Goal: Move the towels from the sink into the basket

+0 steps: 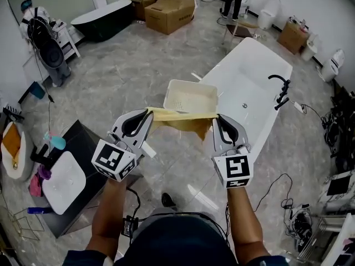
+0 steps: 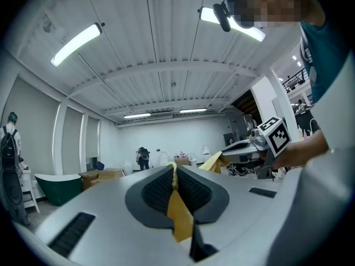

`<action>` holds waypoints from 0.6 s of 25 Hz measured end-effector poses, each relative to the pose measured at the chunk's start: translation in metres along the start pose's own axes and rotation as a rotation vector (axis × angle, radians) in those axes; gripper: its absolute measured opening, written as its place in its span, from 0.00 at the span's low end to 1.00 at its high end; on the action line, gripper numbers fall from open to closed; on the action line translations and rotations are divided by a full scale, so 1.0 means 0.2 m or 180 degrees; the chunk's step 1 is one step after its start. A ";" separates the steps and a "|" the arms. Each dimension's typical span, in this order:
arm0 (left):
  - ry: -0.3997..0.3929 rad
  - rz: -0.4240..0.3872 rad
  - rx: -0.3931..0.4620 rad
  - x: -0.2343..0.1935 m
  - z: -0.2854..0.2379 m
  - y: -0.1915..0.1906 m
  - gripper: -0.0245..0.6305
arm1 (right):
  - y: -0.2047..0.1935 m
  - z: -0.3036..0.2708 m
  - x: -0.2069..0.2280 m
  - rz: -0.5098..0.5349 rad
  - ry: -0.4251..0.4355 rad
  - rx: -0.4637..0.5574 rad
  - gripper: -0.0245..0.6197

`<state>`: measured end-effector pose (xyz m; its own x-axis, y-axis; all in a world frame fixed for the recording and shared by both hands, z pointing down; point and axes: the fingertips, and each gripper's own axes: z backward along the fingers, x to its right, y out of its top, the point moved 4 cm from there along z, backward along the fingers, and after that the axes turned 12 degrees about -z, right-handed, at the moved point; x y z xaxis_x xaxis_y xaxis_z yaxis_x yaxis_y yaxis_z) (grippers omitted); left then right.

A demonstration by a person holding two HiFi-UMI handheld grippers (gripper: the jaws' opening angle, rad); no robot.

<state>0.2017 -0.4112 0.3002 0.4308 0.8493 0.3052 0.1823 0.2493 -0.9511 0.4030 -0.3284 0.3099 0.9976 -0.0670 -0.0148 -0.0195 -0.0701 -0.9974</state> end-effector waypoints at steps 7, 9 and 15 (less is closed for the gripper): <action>-0.0128 0.0101 0.0038 -0.19 -0.20 -0.11 0.07 | 0.01 -0.22 0.08 0.0015 -0.0180 -0.0010 0.07; -0.0161 0.0133 0.0037 -0.23 -0.26 -0.13 0.07 | 0.01 -0.28 0.11 0.0024 -0.0199 -0.0005 0.07; -0.0206 0.0166 -0.0052 -0.31 -0.55 -0.21 0.07 | -0.04 -0.47 0.32 -0.0024 -0.0206 -0.0005 0.07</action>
<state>0.2642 -0.5247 0.3273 0.3821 0.8894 0.2510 0.1758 0.1967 -0.9646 0.4609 -0.4255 0.3241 0.9999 -0.0018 -0.0119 -0.0120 -0.0719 -0.9973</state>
